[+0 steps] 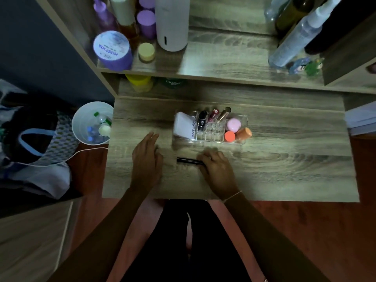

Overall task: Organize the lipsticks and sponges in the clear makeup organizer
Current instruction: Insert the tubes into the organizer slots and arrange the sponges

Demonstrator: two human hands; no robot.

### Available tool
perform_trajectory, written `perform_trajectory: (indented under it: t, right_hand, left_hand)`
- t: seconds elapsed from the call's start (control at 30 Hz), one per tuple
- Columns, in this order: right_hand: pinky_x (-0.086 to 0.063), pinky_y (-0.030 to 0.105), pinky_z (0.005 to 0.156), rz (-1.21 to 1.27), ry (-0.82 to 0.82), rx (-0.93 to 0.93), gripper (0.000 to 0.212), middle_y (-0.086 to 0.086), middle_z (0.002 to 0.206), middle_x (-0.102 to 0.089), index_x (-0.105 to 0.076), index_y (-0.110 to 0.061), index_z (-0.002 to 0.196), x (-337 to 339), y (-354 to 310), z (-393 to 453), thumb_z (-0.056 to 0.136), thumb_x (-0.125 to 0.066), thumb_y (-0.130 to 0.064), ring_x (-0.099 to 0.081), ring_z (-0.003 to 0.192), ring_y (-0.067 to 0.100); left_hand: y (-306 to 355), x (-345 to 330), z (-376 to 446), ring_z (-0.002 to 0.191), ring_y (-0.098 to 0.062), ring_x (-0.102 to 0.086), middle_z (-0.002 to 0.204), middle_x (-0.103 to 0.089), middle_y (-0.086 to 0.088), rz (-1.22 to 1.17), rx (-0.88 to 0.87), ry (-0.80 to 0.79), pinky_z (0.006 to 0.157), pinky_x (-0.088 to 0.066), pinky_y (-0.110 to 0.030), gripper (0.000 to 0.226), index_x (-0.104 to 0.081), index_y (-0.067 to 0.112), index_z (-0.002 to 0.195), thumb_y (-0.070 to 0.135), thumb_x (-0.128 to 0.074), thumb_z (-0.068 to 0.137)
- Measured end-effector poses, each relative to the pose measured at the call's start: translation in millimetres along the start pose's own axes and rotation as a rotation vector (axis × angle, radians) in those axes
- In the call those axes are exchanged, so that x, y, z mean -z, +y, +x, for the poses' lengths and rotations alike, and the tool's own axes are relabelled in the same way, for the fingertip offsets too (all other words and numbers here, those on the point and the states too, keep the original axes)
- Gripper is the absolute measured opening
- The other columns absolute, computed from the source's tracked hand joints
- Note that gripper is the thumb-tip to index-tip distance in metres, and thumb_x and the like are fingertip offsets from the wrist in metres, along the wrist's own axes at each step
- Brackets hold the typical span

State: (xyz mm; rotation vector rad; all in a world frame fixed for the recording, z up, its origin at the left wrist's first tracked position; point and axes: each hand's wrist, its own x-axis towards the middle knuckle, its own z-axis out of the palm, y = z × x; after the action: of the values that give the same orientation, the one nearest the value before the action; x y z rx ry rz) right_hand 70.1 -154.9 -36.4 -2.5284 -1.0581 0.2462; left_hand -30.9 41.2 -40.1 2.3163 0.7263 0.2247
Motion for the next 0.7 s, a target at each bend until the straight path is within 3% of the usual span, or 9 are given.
perform_trajectory:
  t: [0.13, 0.2, 0.27, 0.4, 0.47, 0.6, 0.7]
  right_hand:
    - [-0.045, 0.044, 0.102, 0.174, -0.005, -0.165, 0.031, 0.013, 0.118, -0.067, -0.067, -0.007, 0.116, 8.3, 13.4, -15.6, 0.085, -0.071, -0.012, -0.060, 0.109, 0.033]
    - [-0.046, 0.031, 0.093, 0.348, 0.048, -0.214, 0.024, -0.001, 0.117, -0.068, -0.068, -0.014, 0.110, 14.3, 19.0, -21.4, 0.086, -0.070, -0.013, -0.060, 0.105, 0.018]
    - [-0.043, 0.014, 0.079, 0.443, 0.103, -0.261, 0.015, -0.023, 0.102, -0.064, -0.066, -0.027, 0.100, 18.7, 21.4, -26.8, 0.086, -0.069, -0.022, -0.057, 0.090, -0.005]
    - [-0.042, 0.000, 0.068, 0.539, 0.135, -0.352, 0.010, -0.025, 0.080, -0.064, -0.062, -0.031, 0.097, 20.5, 22.3, -31.7, 0.087, -0.066, -0.031, -0.062, 0.077, -0.013]
    - [-0.043, 0.002, 0.068, 0.544, 0.135, -0.354, 0.012, -0.019, 0.080, -0.065, -0.061, -0.033, 0.096, 20.7, 24.4, -30.6, 0.088, -0.067, -0.030, -0.063, 0.079, -0.011]
    - [-0.048, 0.019, 0.066, 0.553, 0.116, -0.372, 0.013, -0.014, 0.081, -0.067, -0.056, -0.037, 0.096, 20.7, 25.9, -25.6, 0.089, -0.065, -0.031, -0.064, 0.075, 0.000]
    - [-0.047, 0.019, 0.058, 0.566, 0.126, -0.375, 0.014, -0.011, 0.074, -0.065, -0.049, -0.036, 0.093, 23.1, 24.1, -20.5, 0.090, -0.062, -0.033, -0.062, 0.065, 0.000]
  left_hand:
    - [5.0, -10.1, 1.5, 0.130, -0.031, -0.042, 0.141, -0.046, -0.019, 0.016, -0.022, -0.023, 0.108, -0.024, -0.038, 0.051, -0.043, 0.005, 0.137, 0.013, -0.043, 0.087]
    - [8.5, -15.4, 3.6, 0.127, -0.035, -0.044, 0.138, -0.048, -0.022, 0.020, -0.035, -0.026, 0.108, -0.028, -0.042, 0.051, -0.045, 0.001, 0.135, 0.010, -0.046, 0.085]
    - [11.8, -19.5, 5.4, 0.125, -0.037, -0.046, 0.136, -0.049, -0.024, 0.033, -0.055, -0.033, 0.107, -0.031, -0.048, 0.050, -0.046, -0.002, 0.133, 0.009, -0.045, 0.085]
    - [15.6, -26.4, 9.6, 0.125, -0.039, -0.047, 0.135, -0.051, -0.025, 0.059, -0.086, -0.018, 0.105, -0.035, -0.053, 0.047, -0.047, -0.005, 0.132, 0.006, -0.048, 0.086]
    - [17.2, -29.5, 12.5, 0.125, -0.039, -0.048, 0.135, -0.051, -0.024, 0.066, -0.099, -0.007, 0.105, -0.035, -0.053, 0.047, -0.047, -0.005, 0.132, 0.004, -0.049, 0.086]
    - [17.7, -34.6, 17.0, 0.126, -0.037, -0.047, 0.136, -0.050, -0.023, 0.077, -0.099, 0.006, 0.107, -0.034, -0.053, 0.045, -0.045, -0.004, 0.134, 0.007, -0.046, 0.090]
    - [17.8, -37.5, 18.8, 0.126, -0.034, -0.046, 0.136, -0.050, -0.022, 0.070, -0.095, 0.012, 0.107, -0.033, -0.052, 0.046, -0.044, -0.003, 0.135, 0.011, -0.042, 0.091]
